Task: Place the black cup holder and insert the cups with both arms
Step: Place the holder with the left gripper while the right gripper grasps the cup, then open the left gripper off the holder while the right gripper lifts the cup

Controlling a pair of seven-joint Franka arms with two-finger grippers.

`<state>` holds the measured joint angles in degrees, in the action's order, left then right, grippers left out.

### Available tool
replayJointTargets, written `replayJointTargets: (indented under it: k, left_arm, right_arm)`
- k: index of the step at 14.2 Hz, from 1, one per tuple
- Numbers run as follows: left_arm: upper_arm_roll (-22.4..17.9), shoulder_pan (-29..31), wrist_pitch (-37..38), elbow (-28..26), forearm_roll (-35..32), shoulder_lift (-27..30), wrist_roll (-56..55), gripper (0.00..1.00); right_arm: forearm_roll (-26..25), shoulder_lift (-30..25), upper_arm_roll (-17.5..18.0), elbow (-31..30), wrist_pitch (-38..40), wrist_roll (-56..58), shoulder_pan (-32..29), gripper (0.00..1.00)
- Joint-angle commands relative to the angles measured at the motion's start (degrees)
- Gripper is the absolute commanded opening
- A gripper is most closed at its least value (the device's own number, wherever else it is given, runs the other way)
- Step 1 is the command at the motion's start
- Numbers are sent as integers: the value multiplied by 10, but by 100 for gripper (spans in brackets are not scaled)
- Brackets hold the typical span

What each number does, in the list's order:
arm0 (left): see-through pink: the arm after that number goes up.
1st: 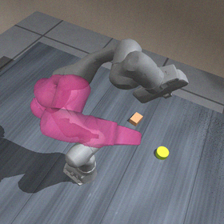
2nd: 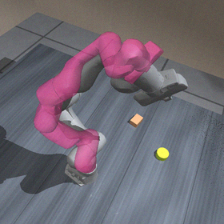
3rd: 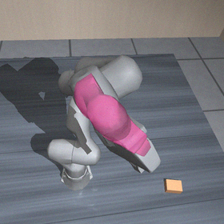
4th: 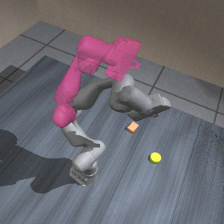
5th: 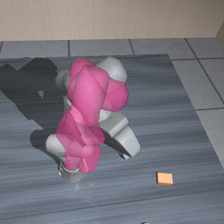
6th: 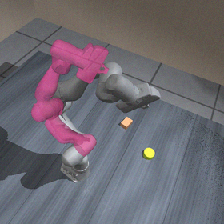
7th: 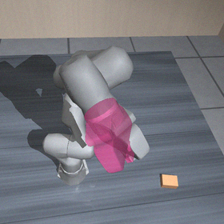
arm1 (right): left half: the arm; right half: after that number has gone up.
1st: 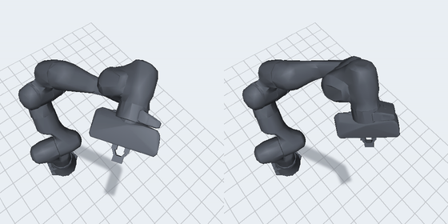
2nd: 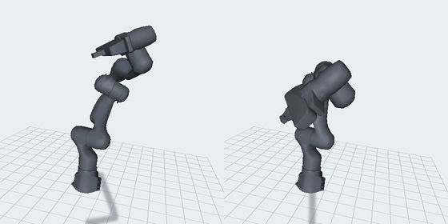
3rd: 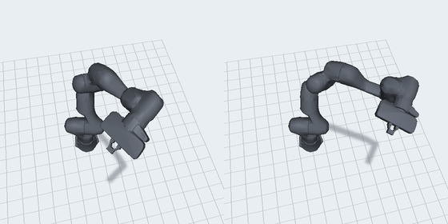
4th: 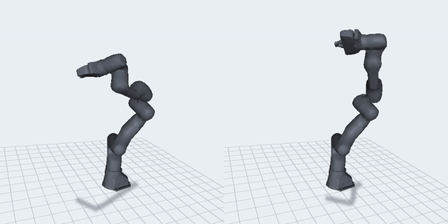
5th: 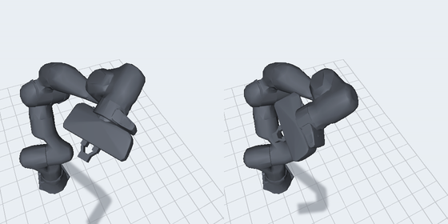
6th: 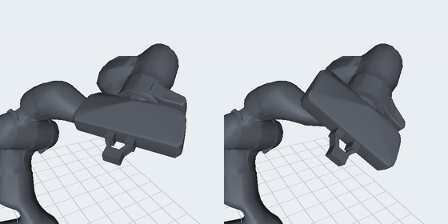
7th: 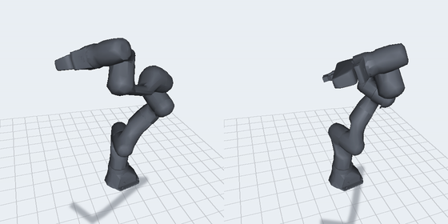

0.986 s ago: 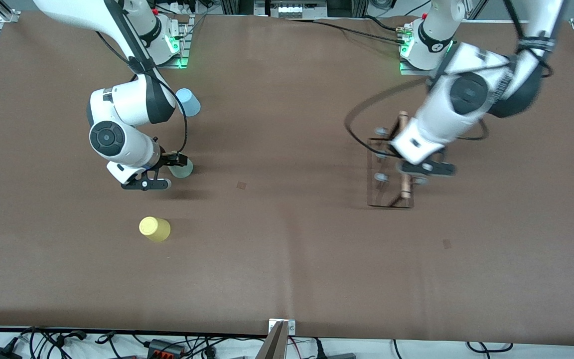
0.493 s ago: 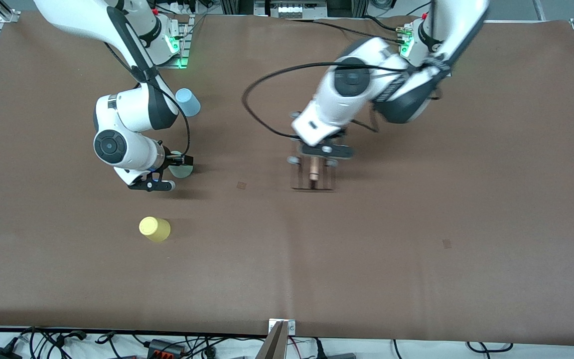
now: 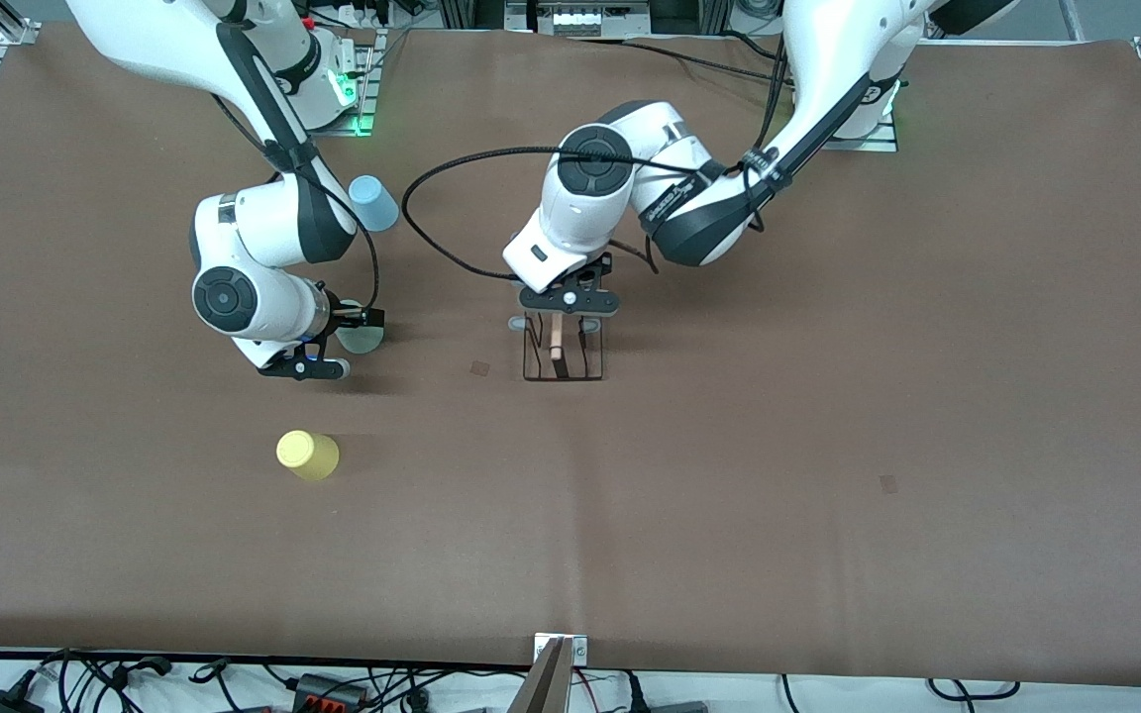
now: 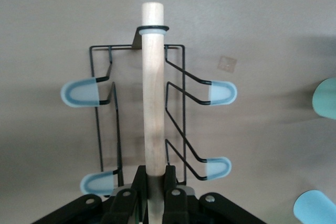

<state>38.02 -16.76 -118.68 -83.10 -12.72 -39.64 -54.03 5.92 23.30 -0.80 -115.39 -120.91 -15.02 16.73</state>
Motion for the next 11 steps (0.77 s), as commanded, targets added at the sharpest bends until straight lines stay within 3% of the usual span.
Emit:
replayJointTargets:
  k: [1, 4, 5, 6, 7, 8, 10, 11]
  left_arm:
    - [-7, -19, -1, 27, -24, -15, -13, 1]
    - [-7, -20, -2, 27, -24, -18, -13, 2]
    - [-7, -20, -1, 27, -24, -18, -13, 8]
    - [-8, -20, -1, 27, -22, -21, -13, 16]
    - [-9, -18, -1, 28, -20, -21, -13, 28]
    - [-10, -14, -1, 28, -18, -23, -12, 75]
    - [-9, -2, 10, 29, -26, -7, -8, 100]
    - [-8, 4, 32, 29, -25, 10, -7, 100]
  right_arm:
    - [8, 5, 0, -4, 1, -3, -1, 100]
    - [8, 7, 0, -4, 1, -3, -2, 100]
    - [8, 8, 0, -4, 1, -3, -2, 98]
    - [8, 10, 0, -4, 1, -3, -2, 82]
    - [8, 10, 0, -3, 1, -3, -2, 65]
    - [8, 10, 0, -2, 3, -3, -2, 52]
    - [8, 10, 0, 3, 10, -2, -3, 32]
    - [8, 9, 0, 5, 14, -2, -3, 28]
